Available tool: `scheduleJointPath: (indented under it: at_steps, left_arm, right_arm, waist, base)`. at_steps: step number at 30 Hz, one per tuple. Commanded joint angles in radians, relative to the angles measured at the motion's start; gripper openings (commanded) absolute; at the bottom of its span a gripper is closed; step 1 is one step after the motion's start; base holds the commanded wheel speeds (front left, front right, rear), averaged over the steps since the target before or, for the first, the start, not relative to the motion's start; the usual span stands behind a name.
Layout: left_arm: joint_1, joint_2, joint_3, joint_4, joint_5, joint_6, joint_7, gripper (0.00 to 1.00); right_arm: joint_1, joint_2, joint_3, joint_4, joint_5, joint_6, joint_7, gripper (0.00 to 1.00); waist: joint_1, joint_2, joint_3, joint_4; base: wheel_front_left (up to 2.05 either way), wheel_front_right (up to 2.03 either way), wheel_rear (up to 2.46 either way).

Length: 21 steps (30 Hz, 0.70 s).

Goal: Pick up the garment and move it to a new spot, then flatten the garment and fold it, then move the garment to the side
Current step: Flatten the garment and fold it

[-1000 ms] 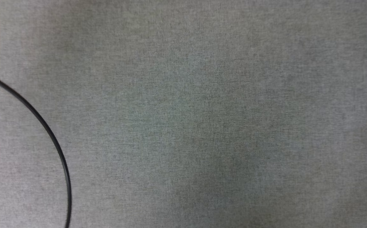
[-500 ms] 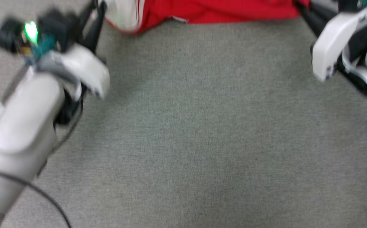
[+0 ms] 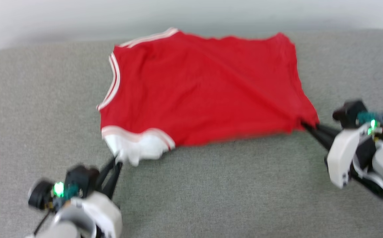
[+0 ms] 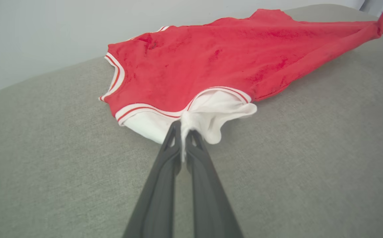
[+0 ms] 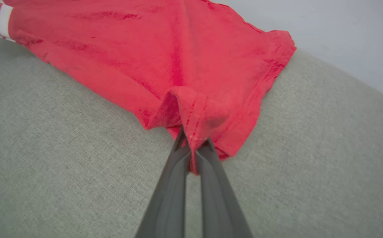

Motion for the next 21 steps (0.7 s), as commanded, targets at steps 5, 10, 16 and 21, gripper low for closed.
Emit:
scheduleJointPath:
  at_steps: [5,10,16,21]
  left_arm:
    - [0.181,0.030,-0.003,-0.062,-0.075,0.056,-0.021,0.00]
    - [0.324,0.043,-0.012,-0.108,-0.139,0.087,-0.030,0.00]
    - [0.441,0.024,-0.037,-0.135,-0.197,0.096,-0.034,0.00]
    - [0.489,0.014,-0.043,-0.125,-0.225,0.103,-0.037,0.00]
  right_arm:
    - [0.129,-0.051,0.013,-0.044,0.029,-0.001,-0.022,0.00]
    - [0.243,-0.089,0.007,-0.083,0.046,-0.001,-0.034,0.00]
    - [0.373,-0.124,-0.028,-0.128,0.060,-0.001,-0.029,0.00]
    - [0.471,-0.148,-0.076,-0.164,0.073,-0.001,-0.011,0.00]
  waist:
    - [0.0003,-0.0001,-0.090,-0.015]
    - [0.0003,-0.0001,-0.133,-0.018]
    - [0.0003,-0.0001,-0.166,-0.022]
    - [0.0003,-0.0001,-0.175,-0.020]
  base:
    - [0.00,0.00,0.00]
    - [0.00,0.00,0.00]
    - [0.00,0.00,0.00]
    - [0.00,0.00,0.00]
